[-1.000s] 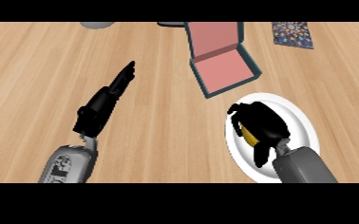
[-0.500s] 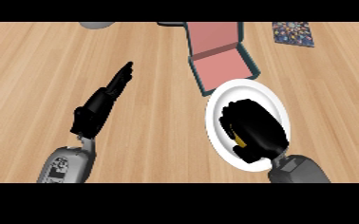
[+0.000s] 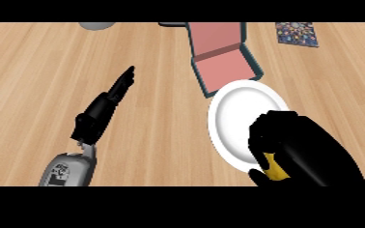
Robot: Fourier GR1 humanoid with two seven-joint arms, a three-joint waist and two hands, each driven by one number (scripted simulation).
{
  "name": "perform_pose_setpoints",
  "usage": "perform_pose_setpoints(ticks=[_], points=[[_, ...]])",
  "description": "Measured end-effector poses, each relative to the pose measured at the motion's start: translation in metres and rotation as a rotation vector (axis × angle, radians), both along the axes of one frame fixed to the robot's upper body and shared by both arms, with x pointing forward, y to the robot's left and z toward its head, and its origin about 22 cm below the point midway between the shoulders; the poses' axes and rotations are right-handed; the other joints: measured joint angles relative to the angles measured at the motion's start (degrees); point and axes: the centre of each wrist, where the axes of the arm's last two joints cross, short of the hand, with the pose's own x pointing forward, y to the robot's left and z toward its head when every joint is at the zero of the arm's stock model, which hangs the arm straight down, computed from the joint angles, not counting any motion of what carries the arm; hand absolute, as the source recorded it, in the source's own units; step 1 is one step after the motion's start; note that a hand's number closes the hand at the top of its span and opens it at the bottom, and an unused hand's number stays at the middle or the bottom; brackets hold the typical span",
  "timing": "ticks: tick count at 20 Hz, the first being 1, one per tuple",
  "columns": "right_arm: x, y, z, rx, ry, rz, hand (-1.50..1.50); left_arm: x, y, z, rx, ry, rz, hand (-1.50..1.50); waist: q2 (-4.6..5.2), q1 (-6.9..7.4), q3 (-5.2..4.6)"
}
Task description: Pick the lemon from the plate and place it in the cardboard box
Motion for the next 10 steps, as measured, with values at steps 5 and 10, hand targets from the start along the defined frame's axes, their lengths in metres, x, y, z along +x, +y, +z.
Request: perform_pose_setpoints(ticks=[5, 10], points=[[-0.020, -0.015, 0.038, 0.127, -0.028, -0.019, 1.50, -0.007, -0.002, 0.001, -0.003, -0.004, 0.001, 0.00, 0.00, 0.19, 0.00], [-0.010, -0.013, 0.059, 0.199, -0.023, -0.104, 1.50, -0.004, 0.001, 0.002, 0.001, -0.007, -0.005, 0.00, 0.12, 0.45, -0.01]])
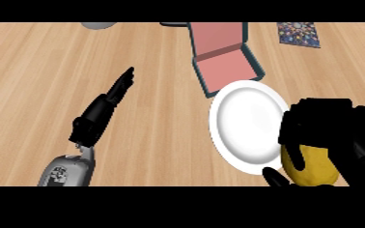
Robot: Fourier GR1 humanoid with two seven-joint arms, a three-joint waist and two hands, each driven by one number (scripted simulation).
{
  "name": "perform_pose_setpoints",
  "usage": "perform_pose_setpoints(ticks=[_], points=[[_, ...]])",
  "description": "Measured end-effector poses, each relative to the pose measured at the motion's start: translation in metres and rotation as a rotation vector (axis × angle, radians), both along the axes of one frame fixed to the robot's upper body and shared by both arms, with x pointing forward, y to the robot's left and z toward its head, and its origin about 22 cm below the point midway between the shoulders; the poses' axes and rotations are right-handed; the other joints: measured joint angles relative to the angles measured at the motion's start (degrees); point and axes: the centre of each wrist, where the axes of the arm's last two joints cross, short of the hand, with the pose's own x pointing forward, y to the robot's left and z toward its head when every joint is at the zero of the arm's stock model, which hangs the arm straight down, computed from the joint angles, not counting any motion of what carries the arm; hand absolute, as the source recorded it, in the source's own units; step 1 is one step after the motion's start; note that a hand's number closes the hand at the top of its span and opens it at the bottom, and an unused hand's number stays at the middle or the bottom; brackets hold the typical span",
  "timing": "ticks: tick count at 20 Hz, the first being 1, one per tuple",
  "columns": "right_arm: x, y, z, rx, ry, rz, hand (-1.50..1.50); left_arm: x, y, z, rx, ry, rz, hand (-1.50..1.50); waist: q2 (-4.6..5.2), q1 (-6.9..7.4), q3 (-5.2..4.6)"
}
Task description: Pick the lemon from the plate and place it in the cardboard box
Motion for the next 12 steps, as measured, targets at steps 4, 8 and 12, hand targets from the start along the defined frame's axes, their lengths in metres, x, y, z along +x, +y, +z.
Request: perform_pose_setpoints(ticks=[4, 8, 12], points=[[0.012, 0.004, 0.021, 0.049, -0.011, -0.046, 1.50, 0.002, 0.003, 0.003, -0.004, -0.001, 0.002, 0.00, 0.04, 0.22, 0.00], [0.030, 0.002, 0.037, 0.076, -0.015, -0.088, 1.50, 0.004, 0.000, 0.000, -0.005, -0.001, 0.000, 0.00, 0.07, 0.25, 0.00], [0.056, 0.009, 0.051, 0.099, -0.005, -0.106, 1.50, 0.009, -0.007, 0.000, -0.003, 0.002, -0.006, 0.00, 0.11, 0.37, 0.01]])
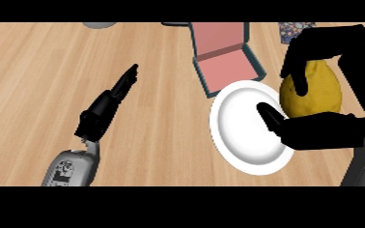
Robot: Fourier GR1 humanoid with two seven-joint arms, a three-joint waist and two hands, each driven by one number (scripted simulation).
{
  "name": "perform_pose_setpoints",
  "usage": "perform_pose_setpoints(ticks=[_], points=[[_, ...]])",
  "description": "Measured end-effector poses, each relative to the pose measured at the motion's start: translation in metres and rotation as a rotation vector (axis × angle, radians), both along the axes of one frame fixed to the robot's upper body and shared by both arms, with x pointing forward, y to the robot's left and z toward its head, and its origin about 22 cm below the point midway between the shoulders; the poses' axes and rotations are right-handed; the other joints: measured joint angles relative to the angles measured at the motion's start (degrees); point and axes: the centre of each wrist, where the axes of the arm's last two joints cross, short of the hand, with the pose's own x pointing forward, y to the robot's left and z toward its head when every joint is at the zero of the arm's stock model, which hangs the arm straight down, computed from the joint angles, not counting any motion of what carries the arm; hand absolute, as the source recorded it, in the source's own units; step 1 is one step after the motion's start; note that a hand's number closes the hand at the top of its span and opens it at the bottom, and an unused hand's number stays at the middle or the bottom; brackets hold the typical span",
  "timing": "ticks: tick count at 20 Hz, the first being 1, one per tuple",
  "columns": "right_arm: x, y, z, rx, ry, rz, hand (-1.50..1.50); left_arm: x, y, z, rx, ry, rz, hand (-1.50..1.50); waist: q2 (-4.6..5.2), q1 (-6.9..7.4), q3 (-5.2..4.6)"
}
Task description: Pick the lemon from the plate and place it in the cardboard box
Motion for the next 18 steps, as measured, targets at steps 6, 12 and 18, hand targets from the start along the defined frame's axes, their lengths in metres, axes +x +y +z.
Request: perform_pose_setpoints(ticks=[6, 12, 18], points=[[0.040, 0.012, 0.009, 0.047, 0.021, -0.010, 1.50, -0.006, 0.001, -0.004, -0.007, 0.000, 0.000, 0.00, 0.05, 0.30, 0.00], [0.080, 0.026, 0.009, 0.036, 0.017, -0.056, 1.50, -0.002, 0.000, 0.001, 0.000, 0.003, -0.006, 0.00, 0.10, 0.36, 0.00], [0.113, 0.041, -0.017, -0.041, 0.012, -0.087, 1.50, 0.001, 0.006, 0.002, -0.003, -0.003, -0.008, 0.00, 0.16, 0.46, 0.01]])
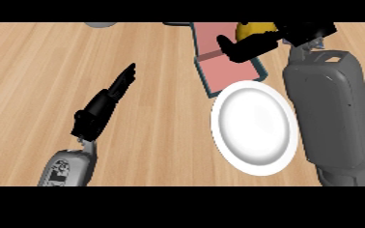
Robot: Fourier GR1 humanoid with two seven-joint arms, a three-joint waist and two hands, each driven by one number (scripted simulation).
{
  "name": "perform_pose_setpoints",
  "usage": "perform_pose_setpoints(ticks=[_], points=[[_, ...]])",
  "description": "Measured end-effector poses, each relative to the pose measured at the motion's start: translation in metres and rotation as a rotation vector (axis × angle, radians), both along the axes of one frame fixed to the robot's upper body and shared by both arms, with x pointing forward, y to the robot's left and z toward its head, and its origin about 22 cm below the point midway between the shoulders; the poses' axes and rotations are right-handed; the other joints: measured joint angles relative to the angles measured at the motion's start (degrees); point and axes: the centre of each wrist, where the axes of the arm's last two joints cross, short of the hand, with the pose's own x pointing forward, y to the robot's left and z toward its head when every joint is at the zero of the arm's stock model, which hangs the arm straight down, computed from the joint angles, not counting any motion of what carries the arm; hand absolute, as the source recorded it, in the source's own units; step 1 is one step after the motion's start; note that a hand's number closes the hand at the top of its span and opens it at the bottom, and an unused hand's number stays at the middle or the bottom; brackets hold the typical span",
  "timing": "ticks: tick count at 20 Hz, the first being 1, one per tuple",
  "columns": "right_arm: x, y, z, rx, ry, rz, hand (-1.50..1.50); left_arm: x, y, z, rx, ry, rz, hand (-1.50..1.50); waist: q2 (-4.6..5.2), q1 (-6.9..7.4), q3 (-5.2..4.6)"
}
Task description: Pick the lemon from the plate and place it in the cardboard box
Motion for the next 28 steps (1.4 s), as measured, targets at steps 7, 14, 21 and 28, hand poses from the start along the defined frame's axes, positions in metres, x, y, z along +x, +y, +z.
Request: perform_pose_setpoints(ticks=[7, 14, 21, 28], points=[[0.041, 0.008, -0.045, -0.055, 0.037, -0.029, 1.50, -0.001, -0.003, 0.000, 0.001, -0.002, -0.002, 0.00, 0.13, 0.35, 0.00], [0.066, 0.008, -0.090, 0.047, 0.246, -0.061, -1.50, 0.001, -0.003, 0.003, -0.001, -0.007, -0.007, 0.00, 0.26, 0.61, 0.02], [0.079, -0.004, -0.111, 0.247, 0.285, -0.017, -1.50, 0.004, -0.005, 0.009, 0.002, -0.016, -0.003, 0.00, 0.28, 0.59, 0.05], [0.087, -0.048, -0.098, 0.655, 0.216, -0.011, -1.50, 0.000, -0.002, 0.004, -0.002, -0.007, -0.003, 0.00, 0.35, 0.57, 0.09]])
